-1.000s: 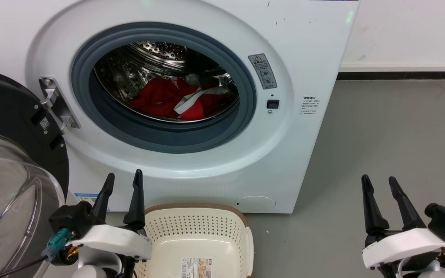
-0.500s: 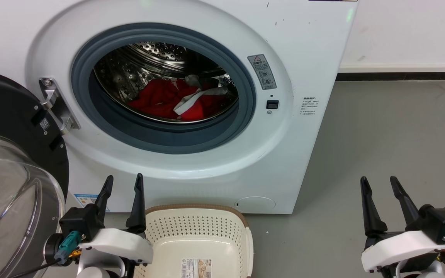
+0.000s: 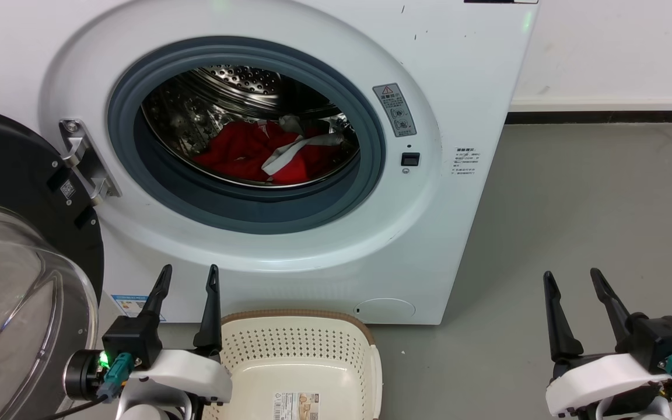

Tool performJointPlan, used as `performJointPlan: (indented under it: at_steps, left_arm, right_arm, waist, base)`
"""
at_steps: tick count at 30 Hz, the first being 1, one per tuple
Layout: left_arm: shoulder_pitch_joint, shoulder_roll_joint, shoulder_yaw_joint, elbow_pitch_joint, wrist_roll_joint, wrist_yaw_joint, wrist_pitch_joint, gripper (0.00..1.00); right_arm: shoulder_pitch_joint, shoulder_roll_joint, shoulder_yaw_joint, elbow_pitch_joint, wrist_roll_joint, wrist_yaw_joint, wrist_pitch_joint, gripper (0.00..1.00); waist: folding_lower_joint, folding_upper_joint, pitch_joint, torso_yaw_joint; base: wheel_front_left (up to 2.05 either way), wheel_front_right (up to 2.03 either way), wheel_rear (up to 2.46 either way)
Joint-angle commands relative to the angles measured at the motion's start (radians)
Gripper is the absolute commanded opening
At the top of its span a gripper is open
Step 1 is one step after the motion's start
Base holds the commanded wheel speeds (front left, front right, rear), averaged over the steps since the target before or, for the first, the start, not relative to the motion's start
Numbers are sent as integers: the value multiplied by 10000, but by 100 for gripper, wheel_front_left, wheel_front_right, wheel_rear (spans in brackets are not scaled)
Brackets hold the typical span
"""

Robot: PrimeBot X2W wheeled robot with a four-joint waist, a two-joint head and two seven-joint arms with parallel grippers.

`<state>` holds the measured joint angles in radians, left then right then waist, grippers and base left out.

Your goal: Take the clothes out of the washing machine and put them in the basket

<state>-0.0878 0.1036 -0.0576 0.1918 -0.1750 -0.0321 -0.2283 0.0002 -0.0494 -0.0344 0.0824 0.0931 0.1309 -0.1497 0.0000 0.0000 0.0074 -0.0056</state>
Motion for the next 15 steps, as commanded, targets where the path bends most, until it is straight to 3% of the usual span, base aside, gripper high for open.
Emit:
performJointPlan:
  at_steps: [1, 15]
  left_arm:
    - [-95, 17, 19, 4, 239, 42, -95, 100]
    - [-36, -91, 193, 267, 1018, -13, -344, 100]
  right_arm:
    - [40, -17, 0, -55, -229, -3, -108, 100]
    - [147, -14, -5, 60, -893, -3, -279, 100]
  waist:
    - [0, 0, 0, -7]
    - [0, 0, -30, -109]
  base:
    - [0, 0, 0]
    - [0, 0, 0]
